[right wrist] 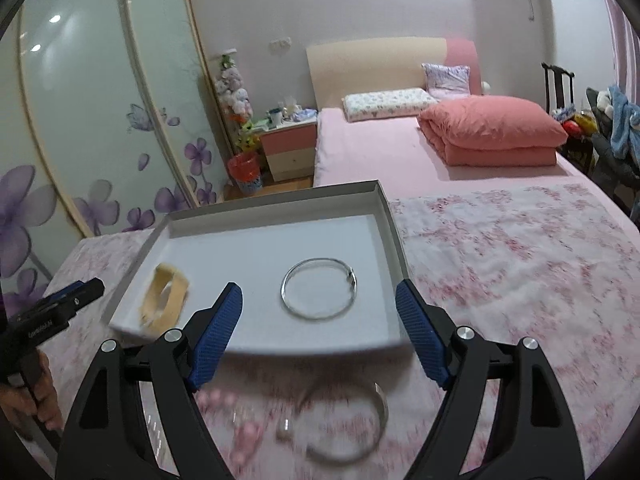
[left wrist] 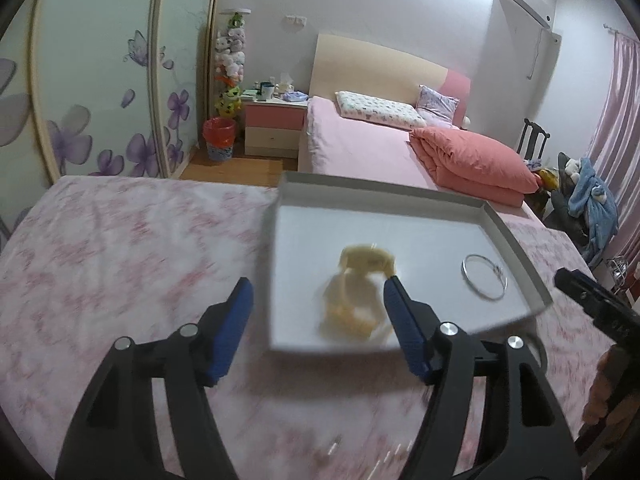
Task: Organize jewelry
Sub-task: 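Carry the watch and bangle into the grey tray and open both grippers, then lower the left gripper onto the pearl earring and close on it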
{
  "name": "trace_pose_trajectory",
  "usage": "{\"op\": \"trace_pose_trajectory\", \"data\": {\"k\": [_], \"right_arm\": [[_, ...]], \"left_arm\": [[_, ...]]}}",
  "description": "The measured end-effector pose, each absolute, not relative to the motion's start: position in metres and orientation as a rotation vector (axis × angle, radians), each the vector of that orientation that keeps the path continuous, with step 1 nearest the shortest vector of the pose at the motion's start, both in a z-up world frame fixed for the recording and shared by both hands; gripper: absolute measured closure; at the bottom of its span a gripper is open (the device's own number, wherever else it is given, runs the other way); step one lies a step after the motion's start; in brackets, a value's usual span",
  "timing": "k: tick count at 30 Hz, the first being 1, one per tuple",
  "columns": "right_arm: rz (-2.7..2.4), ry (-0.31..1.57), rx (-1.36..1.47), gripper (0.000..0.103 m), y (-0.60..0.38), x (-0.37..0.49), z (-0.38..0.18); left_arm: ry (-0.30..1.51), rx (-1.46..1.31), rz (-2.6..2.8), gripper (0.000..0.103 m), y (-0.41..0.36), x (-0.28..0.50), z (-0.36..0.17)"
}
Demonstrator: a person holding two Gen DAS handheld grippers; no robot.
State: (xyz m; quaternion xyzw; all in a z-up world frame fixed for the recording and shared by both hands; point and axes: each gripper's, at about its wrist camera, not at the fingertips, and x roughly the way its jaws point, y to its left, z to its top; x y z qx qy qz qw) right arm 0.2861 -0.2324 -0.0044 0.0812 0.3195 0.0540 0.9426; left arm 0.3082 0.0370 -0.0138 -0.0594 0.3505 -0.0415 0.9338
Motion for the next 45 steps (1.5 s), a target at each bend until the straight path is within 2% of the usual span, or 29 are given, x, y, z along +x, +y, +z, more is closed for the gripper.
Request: {"op": "trace_pose_trajectory", "data": {"k": [8, 15, 32, 34, 35, 45], "right_arm": [[0.133, 0.702, 0.18, 0.024, -0.238, 0.232, -0.021], [0.14, 0.765, 0.189, 0.024, -0.24, 0.214, -0.04], [0.168, 0.77, 0.2, 0.024, -0.239, 0.203, -0.044], [0.169, 0.773, 0.201, 0.024, -0.238, 0.202, -0.045], [0.17, 0.773, 0.201, 0.024, -0.238, 0.202, -0.046], [0.116, 0.796, 0.13, 0.025, -0.25, 0.196, -0.049]], "left_arm": [[0.782, -0.082, -0.082, 0.036, 0.058, 0.248, -0.036], [0.804, 0.014, -0.144, 0.041, 0.03, 0.227, -0.05], [0.899, 0.064, -0.113, 0.073, 0.009, 0.256, -0.075], [0.899, 0.063, -0.1, 0.086, 0.01, 0.258, -0.075], [0.899, 0.061, -0.09, 0.089, 0.011, 0.258, -0.075], [0.905, 0.058, 0.01, 0.089, 0.054, 0.247, -0.073]]}}
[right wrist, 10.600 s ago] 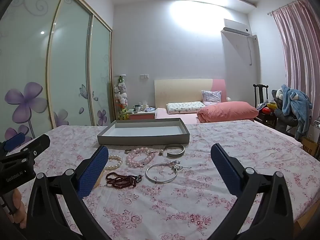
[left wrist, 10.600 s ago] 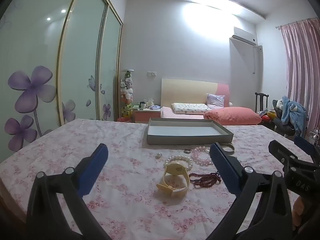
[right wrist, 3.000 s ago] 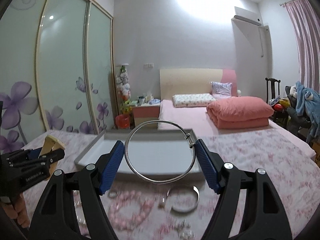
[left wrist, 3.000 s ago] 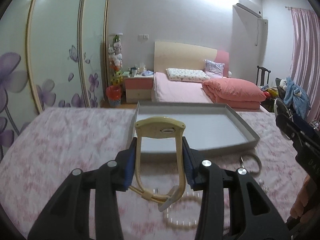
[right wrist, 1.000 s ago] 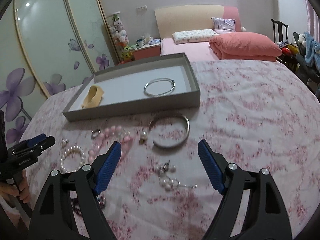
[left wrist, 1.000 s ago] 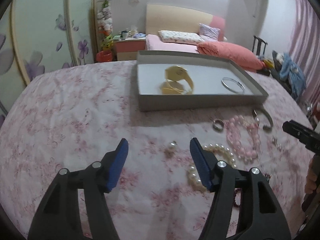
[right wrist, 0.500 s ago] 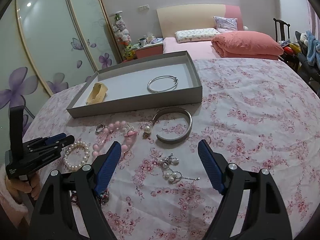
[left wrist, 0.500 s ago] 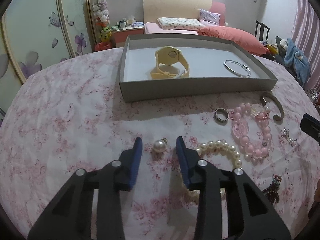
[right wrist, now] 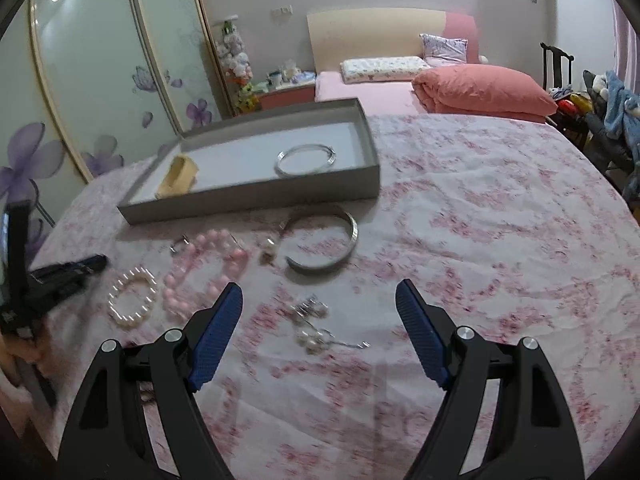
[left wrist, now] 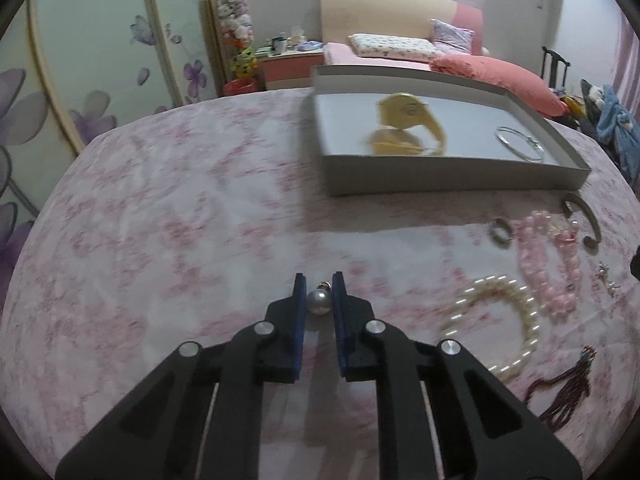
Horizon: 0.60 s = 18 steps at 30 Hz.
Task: Organize jewelry
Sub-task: 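Lower the left gripper onto the pearl earring and close on it, then hold the pearl earring in the left gripper while the right gripper grasps the dangling earrings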
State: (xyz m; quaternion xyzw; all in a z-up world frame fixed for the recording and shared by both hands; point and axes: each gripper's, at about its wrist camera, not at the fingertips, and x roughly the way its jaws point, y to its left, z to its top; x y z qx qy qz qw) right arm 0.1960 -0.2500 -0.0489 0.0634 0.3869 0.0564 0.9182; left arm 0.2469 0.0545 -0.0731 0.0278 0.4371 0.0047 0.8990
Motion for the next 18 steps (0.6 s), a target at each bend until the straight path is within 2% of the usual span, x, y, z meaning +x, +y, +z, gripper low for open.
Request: {"op": "trace_pose_trajectory", "data": {"k": [11, 18], "right_arm": [[0.141, 0.906, -0.014, 0.037, -0.233, 0.198, -0.074], [0.168, 0.894, -0.044, 0.051, -0.222, 0.211, -0.074]], "left_arm": [[0.898, 0.03, 0.022, 0.089, 0.076, 0.237, -0.073], [0.899, 0.022, 0.018, 0.089, 0.077, 0.238, -0.073]]}}
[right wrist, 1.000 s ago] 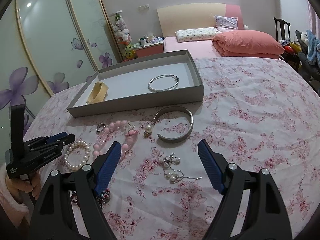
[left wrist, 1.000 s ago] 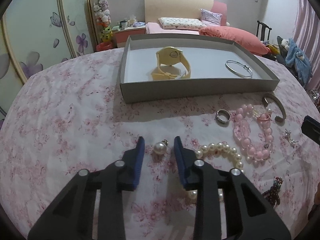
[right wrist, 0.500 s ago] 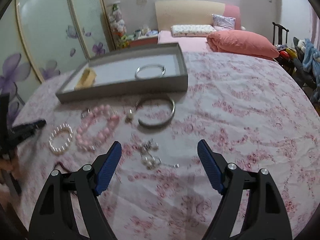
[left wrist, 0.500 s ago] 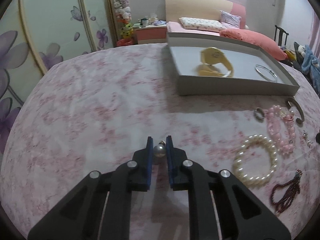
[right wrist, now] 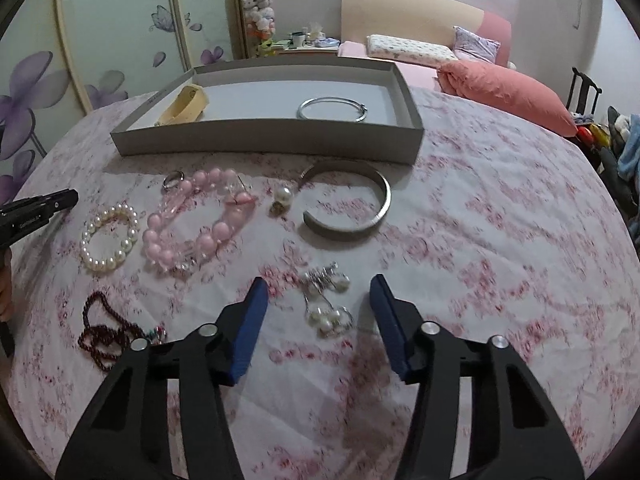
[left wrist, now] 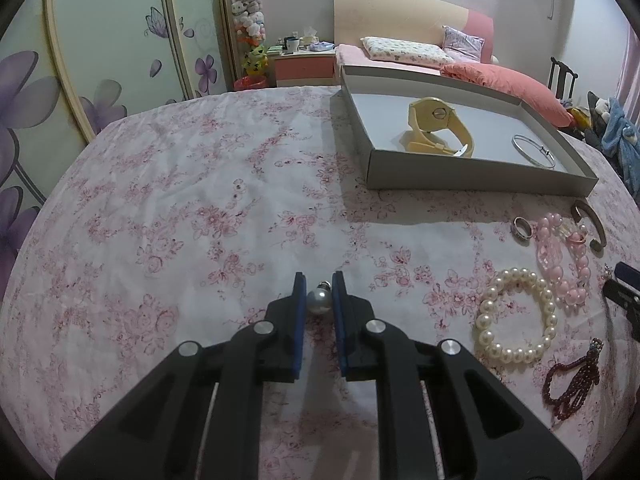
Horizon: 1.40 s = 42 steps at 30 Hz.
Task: Organize jewelry
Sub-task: 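Hold the pearl earring in the left gripper while the right gripper grasps the dangling earrings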
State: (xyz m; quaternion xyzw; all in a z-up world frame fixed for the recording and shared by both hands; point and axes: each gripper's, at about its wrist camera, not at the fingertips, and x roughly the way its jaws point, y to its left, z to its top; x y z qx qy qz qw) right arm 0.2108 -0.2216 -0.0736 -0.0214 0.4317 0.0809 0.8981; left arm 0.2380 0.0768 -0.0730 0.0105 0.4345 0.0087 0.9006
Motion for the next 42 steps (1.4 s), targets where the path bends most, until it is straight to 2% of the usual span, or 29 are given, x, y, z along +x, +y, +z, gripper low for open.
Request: {"op": "trace_pose_trajectory", "data": {"k": [2, 6, 8, 19, 21, 29, 35, 37, 38, 39, 40, 42], "right_arm": [[0.168, 0.893, -0.045, 0.056, -0.222, 0.213, -0.073], [0.193, 0.886, -0.049, 0.084, -0.221, 0.209, -0.073], [0.206, 0.886, -0.042, 0.091, -0.221, 0.207, -0.073], [0.218, 0.819, 0.073, 0.092, -0.233, 0.198, -0.062], [0.223, 0.795, 0.093, 0.102, -0.235, 0.195, -0.057], [0.232, 0.739, 0.135, 0.102, -0.236, 0.19, -0.046], [0.186, 0.802, 0.078, 0.1, -0.237, 0.193, -0.053], [0.166, 0.835, 0.047, 0.079, -0.235, 0.192, -0.055], [0.168, 0.844, 0.037, 0.057, -0.234, 0.189, -0.055], [0.167, 0.841, 0.019, 0.055, -0.233, 0.186, -0.054], [0.164, 0.844, -0.018, 0.056, -0.231, 0.182, -0.054], [0.157, 0.861, -0.073, 0.073, -0.229, 0.175, -0.055]], "left_arm": [[0.899, 0.02, 0.017, 0.089, 0.077, 0.238, -0.073], [0.899, 0.021, 0.017, 0.089, 0.076, 0.238, -0.073], [0.899, 0.023, 0.018, 0.089, 0.077, 0.238, -0.073], [0.899, 0.021, 0.017, 0.089, 0.076, 0.238, -0.073], [0.899, 0.021, 0.017, 0.089, 0.077, 0.238, -0.073], [0.899, 0.02, 0.018, 0.089, 0.077, 0.238, -0.073], [0.899, 0.021, 0.017, 0.089, 0.077, 0.238, -0.073], [0.899, 0.02, 0.017, 0.089, 0.077, 0.238, -0.073], [0.899, 0.02, 0.017, 0.089, 0.077, 0.238, -0.073], [0.899, 0.02, 0.017, 0.089, 0.077, 0.238, -0.073], [0.899, 0.02, 0.017, 0.089, 0.077, 0.238, -0.073], [0.899, 0.021, 0.017, 0.089, 0.077, 0.238, -0.073]]}}
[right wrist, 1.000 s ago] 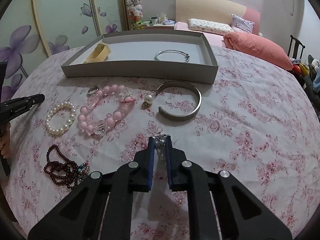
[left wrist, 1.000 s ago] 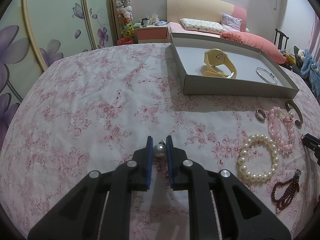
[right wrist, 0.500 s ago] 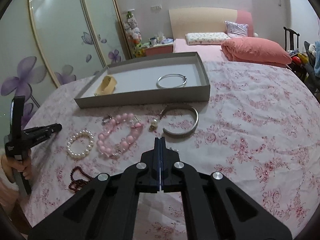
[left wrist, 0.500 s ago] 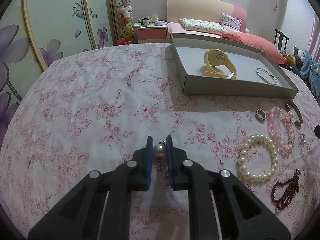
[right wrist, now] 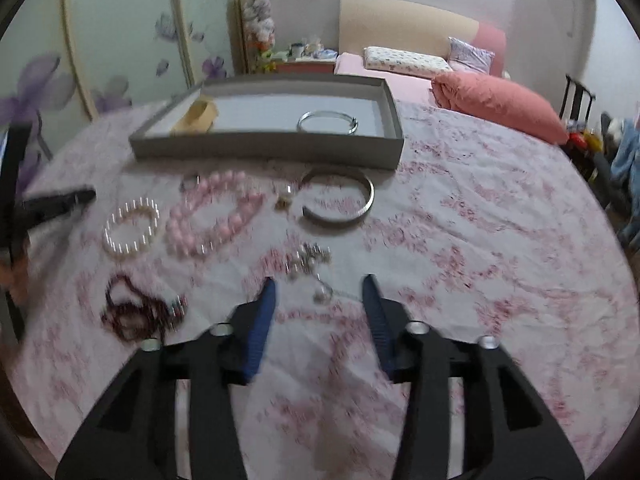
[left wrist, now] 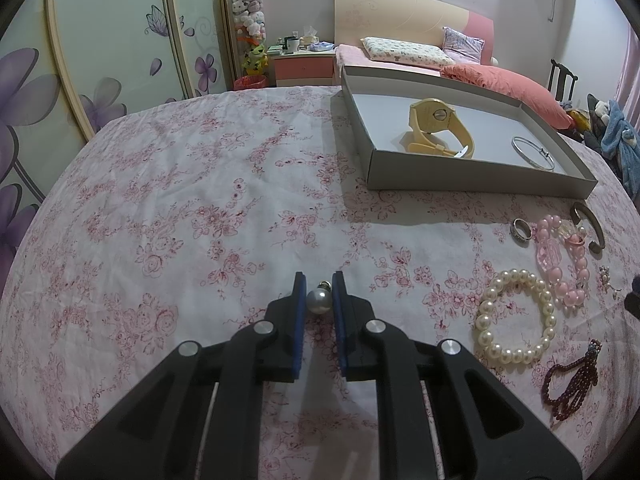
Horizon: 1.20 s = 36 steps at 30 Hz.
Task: Organize jewelry
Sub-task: 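Hold the pearl earring in the left gripper while the right gripper grasps the dangling earrings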
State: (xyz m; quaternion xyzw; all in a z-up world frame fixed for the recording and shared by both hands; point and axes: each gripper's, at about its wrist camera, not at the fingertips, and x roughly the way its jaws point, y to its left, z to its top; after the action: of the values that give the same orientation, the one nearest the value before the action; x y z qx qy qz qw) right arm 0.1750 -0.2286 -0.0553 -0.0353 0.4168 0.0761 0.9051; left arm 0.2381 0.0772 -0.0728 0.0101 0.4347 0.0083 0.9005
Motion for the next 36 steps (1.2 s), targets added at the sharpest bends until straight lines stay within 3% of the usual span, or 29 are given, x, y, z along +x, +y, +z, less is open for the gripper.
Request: {"op": "trace_pose_trajectory", "data": {"k": [1, 7, 14, 16, 18, 20, 26, 28, 30, 36], "right_arm": [[0.163, 0.887, -0.085, 0.081, -0.229, 0.173, -0.058], [0.138, 0.941, -0.07, 0.092, -0.234, 0.181, -0.071], [0.176, 0.905, -0.034, 0.093, -0.224, 0.209, -0.068], [0.194, 0.886, -0.009, 0.091, -0.226, 0.203, -0.063], [0.197, 0.882, -0.002, 0.071, -0.228, 0.197, -0.062], [0.195, 0.885, 0.002, 0.059, -0.228, 0.195, -0.065], [0.171, 0.9, -0.052, 0.059, -0.215, 0.212, -0.073], [0.177, 0.893, -0.059, 0.065, -0.213, 0.214, -0.073], [0.186, 0.893, -0.069, 0.093, -0.212, 0.214, -0.072], [0.18, 0.893, -0.072, 0.095, -0.216, 0.199, -0.072]], "left_arm": [[0.899, 0.02, 0.017, 0.089, 0.077, 0.238, -0.073], [0.899, 0.018, 0.016, 0.089, 0.077, 0.238, -0.073], [0.899, 0.011, 0.014, 0.089, 0.077, 0.238, -0.072], [0.899, 0.002, 0.012, 0.089, 0.077, 0.238, -0.073], [0.899, 0.01, 0.016, 0.089, 0.075, 0.238, -0.073], [0.899, 0.014, 0.017, 0.089, 0.076, 0.238, -0.073], [0.899, 0.009, 0.015, 0.089, 0.077, 0.238, -0.074], [0.899, 0.007, 0.014, 0.089, 0.078, 0.238, -0.074], [0.899, 0.006, 0.014, 0.089, 0.077, 0.238, -0.074], [0.899, 0.006, 0.014, 0.089, 0.078, 0.238, -0.073]]}}
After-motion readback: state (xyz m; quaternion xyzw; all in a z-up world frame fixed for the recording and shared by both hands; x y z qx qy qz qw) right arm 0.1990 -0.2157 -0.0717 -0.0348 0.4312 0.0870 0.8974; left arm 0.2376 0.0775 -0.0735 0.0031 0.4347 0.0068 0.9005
